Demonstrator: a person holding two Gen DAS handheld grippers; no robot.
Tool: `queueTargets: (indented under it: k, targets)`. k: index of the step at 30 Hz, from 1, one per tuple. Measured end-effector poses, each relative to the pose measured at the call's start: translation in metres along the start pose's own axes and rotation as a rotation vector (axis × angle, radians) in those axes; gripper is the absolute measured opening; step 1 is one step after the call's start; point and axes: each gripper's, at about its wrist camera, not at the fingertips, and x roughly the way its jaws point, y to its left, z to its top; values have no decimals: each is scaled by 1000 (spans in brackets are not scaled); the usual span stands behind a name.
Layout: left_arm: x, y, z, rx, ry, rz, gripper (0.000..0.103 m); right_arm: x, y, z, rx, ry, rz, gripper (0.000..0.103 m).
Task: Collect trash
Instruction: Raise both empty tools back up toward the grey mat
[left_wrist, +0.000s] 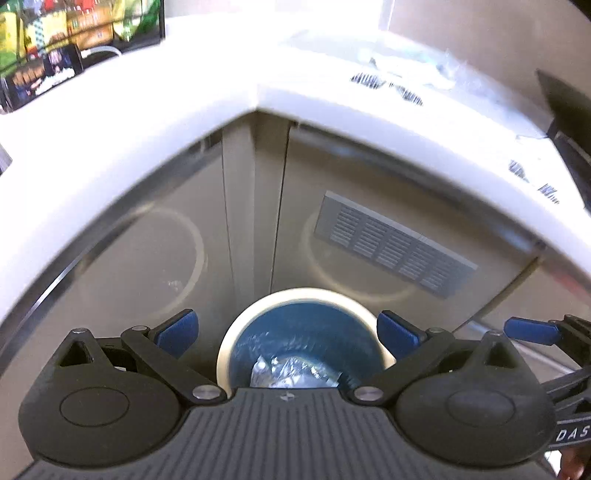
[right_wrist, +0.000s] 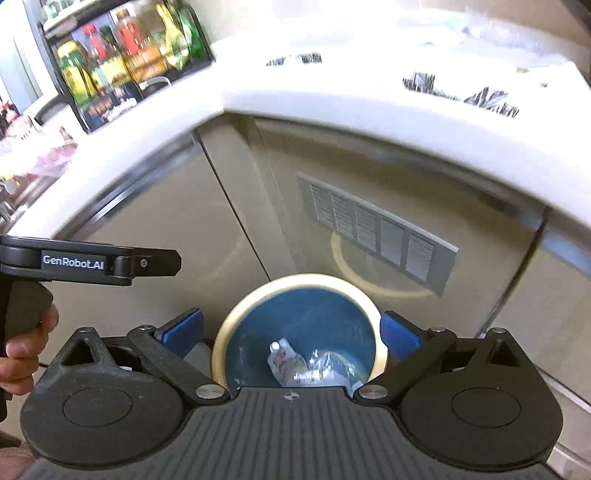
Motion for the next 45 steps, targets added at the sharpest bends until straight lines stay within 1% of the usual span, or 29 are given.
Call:
queueTargets:
  k: [5,7,10,12,16,19,24,28,32,35,37,42,45]
  targets:
    - [-33,-6,0,-12,-81,7,103,-20,-1,8,-22,-99,-16,103]
    - [-39,-7,0,-12,-106,4,103,-28,0,11,-37,-128,-19,103]
    - [-55,-14,7,2,-152,-1,103,-40,5,17,-76,-190,-39,103]
    - [-64,-15,14,16,-193,-1,103,-51,6,24,-116,-247,-58,103]
    - [-76,-24,38,27,-272,13,103,-70,8,43,-179,-386,-130,103]
    - [-80,-30,62,29,-324,30,103,-77,7,63,-204,-466,-178,103]
    - [-81,-39,100,17,-371,10,103,-73,0,101,-209,-523,-241,103]
    - [-81,-52,128,47,-417,2,103,-70,-2,132,-201,-573,-242,103]
    - [-72,-60,160,46,-427,-11,103,-66,-12,163,-174,-613,-289,103]
    - [-57,-63,187,43,-417,-18,103,-62,-30,191,-103,-629,-328,103]
    - [-42,-66,205,39,-405,-28,103,-55,-45,210,-37,-633,-375,103]
    - [16,-76,255,44,-339,-85,103,-14,-93,254,89,-576,-497,103]
    - [55,-89,284,78,-330,-75,103,19,-123,279,171,-532,-568,103]
